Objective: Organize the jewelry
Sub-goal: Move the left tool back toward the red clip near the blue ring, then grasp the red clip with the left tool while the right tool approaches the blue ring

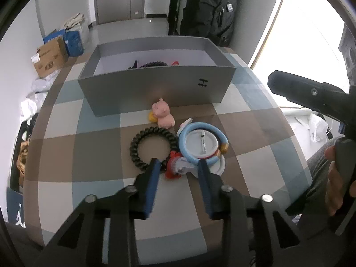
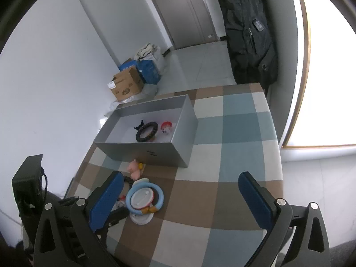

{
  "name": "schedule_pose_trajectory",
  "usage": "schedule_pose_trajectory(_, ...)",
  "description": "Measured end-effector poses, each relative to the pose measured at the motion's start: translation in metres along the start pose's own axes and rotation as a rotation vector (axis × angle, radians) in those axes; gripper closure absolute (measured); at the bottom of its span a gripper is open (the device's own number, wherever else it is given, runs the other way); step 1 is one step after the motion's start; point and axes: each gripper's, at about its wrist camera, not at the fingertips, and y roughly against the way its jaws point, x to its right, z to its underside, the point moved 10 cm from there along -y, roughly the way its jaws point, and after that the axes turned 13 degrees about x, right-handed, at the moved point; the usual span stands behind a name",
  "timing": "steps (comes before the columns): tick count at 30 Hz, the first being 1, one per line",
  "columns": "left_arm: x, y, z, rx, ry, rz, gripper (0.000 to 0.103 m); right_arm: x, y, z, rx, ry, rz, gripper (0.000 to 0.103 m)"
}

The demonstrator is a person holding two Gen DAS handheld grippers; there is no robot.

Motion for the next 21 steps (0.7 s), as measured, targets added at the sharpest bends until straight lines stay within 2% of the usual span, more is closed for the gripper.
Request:
schedule_pose_trajectory(7,0.001,0.003,0.001,-0.008,0.043,0.046,0.088,0.0,0.0,0.0,0.0,0.0,0.001,0.0)
schedule_pose_trajectory(15,0.004,0.007,-0.008,-0.005,0.092,0.094,0.088,0.005,-0.002,0.004,-0.016,-0.015,0.004,0.0)
schedule_pose_trajectory(21,0.003,0.013,-0.009,-0.035,0.149,0.157,0.088,0.004,-0.007,0.011,-0.039,-0.005,0.006,0.0)
